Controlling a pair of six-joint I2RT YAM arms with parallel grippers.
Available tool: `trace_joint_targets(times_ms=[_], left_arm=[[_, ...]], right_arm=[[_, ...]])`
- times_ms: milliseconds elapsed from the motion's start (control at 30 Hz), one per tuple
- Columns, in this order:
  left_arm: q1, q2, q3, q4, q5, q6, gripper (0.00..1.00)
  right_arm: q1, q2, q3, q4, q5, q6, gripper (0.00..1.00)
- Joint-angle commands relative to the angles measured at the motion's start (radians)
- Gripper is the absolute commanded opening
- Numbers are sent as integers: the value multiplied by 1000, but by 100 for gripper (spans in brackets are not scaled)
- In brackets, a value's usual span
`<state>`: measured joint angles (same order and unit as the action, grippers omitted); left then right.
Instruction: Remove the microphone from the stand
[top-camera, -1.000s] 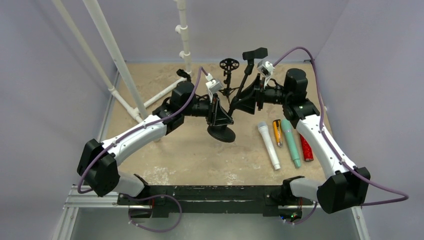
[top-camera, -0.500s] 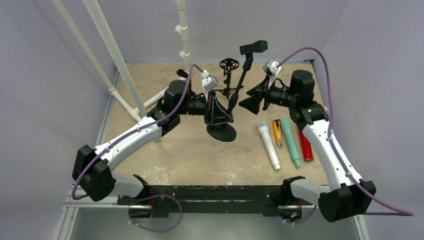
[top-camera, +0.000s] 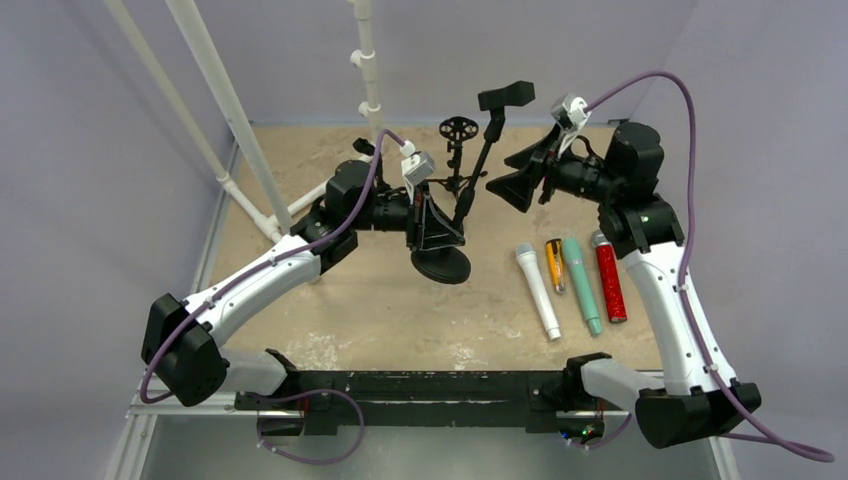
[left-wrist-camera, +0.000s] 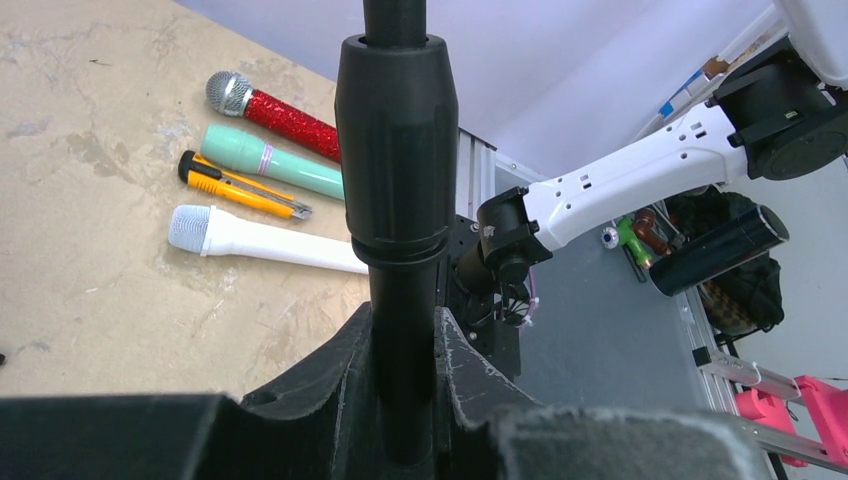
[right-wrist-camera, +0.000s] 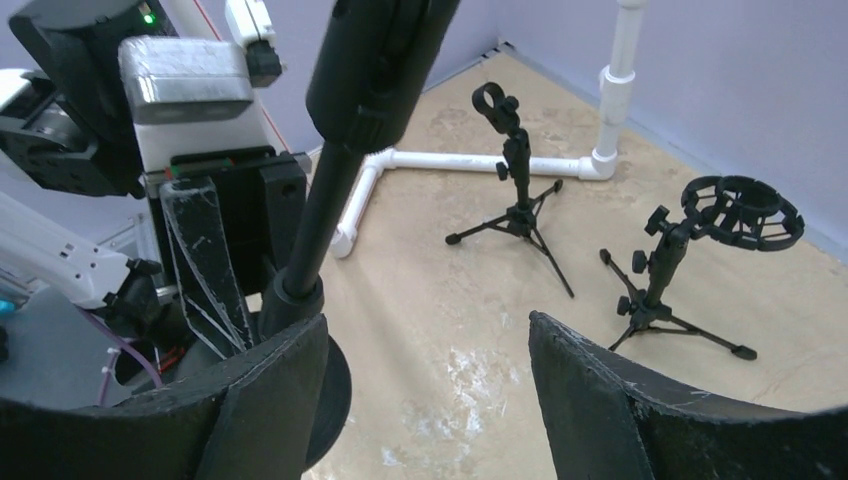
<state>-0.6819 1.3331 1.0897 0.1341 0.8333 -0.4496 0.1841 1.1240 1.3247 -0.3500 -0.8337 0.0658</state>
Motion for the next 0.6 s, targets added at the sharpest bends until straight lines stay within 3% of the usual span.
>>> trace_joint_targets(times_ms=[0,367,567], left_arm=[[2,-34,13,67,5,24,0],[2,-26,-6,93,50,2,0],[2,-12,-9,101,64,-5,0]], right_arm=[[-19,-7,63,37,-42,96,72],[-54,69,116,308,-149,429,74],[-58,105,132,383,-170,507,78]])
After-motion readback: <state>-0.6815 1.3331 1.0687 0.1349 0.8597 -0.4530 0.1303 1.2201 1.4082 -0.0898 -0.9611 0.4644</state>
